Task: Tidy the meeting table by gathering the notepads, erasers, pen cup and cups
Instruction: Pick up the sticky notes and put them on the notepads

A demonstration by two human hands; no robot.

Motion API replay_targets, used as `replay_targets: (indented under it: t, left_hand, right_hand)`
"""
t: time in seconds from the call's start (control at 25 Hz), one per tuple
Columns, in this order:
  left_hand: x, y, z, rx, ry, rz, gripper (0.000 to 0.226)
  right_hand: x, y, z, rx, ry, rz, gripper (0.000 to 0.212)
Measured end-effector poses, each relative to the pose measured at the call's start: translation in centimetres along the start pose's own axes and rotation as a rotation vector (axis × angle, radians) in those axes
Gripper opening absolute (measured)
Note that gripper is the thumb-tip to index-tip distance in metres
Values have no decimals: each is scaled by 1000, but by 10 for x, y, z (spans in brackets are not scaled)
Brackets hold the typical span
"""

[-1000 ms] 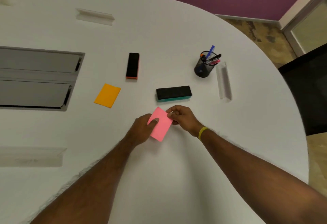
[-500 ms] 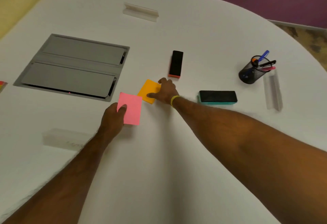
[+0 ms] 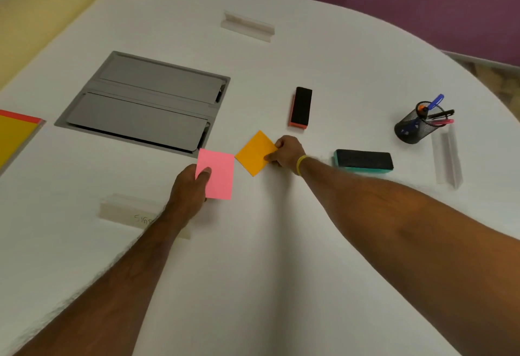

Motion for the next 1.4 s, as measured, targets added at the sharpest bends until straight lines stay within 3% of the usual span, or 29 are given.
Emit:
replay_targets:
  t: [0.12, 0.24, 0.4, 0.64, 1.04, 1.24, 1.4]
  left_hand:
    - [-8, 20, -1, 7, 48, -19, 21]
    - [-17, 47, 1, -2, 82, -34, 18]
    - [-18, 91, 3, -22, 80, 48, 16]
    - [-4, 179, -14, 20, 110, 180, 24]
    - [-19, 341, -1, 65, 94, 104, 39]
    - [-54, 395, 6, 117, 81, 51, 40]
    - [-85, 414, 23, 122, 34, 105, 38]
  right_hand:
    - [2, 47, -6, -11, -406, 48, 40]
    - [0, 110, -7, -43, -594, 108, 44]
    - [4, 189, -7, -87, -570, 216, 30]
    - [26, 285, 9, -150, -358, 268, 34]
    - [83, 428, -1, -240, -303, 201, 47]
    - [131, 494, 3, -288, -314, 391, 41]
    - [183, 523, 24, -336, -268, 408, 36]
Point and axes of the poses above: each hand's wrist, its own y-axis away from the middle knuckle, its own x-axis out of the palm, z = x × y, the point moved 7 cm from there along -y, towards the middle knuckle, and after that the axes turned 8 degrees about z, right-handed, at the moved point
